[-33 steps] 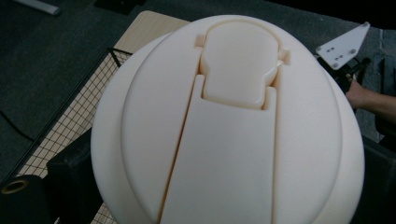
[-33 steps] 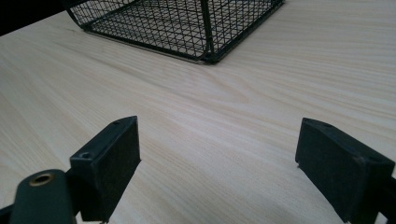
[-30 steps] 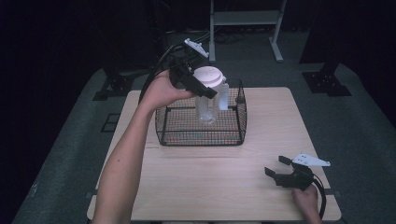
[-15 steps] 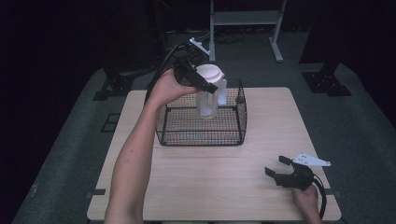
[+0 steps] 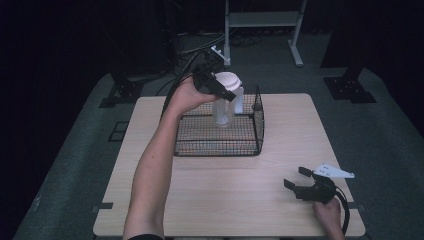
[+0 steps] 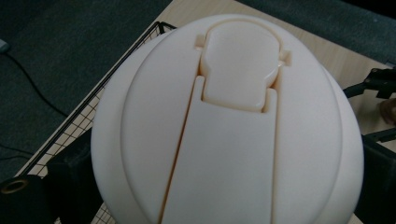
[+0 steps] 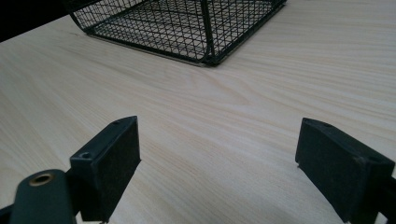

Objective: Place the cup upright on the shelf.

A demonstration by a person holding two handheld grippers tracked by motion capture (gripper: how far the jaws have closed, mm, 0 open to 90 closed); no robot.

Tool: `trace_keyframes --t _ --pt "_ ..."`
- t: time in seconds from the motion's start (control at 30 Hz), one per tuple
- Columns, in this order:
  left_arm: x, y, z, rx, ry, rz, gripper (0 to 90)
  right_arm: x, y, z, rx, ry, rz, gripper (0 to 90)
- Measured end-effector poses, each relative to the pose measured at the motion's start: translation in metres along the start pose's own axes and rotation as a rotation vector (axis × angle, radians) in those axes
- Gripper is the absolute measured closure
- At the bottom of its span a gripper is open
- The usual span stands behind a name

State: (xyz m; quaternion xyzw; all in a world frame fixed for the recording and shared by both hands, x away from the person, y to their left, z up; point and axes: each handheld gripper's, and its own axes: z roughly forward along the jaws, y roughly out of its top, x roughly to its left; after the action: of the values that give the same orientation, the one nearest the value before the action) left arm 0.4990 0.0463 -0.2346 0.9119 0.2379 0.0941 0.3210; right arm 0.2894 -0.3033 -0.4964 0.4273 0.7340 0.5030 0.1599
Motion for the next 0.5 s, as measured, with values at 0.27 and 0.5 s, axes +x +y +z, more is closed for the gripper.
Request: trace_keyframes --t 0.27,0.5 --pt "0.008 -0.01 0.017 0.015 -0.001 -0.032 5.0 0.0 0.0 0.0 -0.003 0.001 -0.002 12.9" --pt "0.012 -0.02 0.035 0.038 -0.007 -0.043 5.1 0.0 0.0 0.001 -0.005 0.001 -0.003 12.9"
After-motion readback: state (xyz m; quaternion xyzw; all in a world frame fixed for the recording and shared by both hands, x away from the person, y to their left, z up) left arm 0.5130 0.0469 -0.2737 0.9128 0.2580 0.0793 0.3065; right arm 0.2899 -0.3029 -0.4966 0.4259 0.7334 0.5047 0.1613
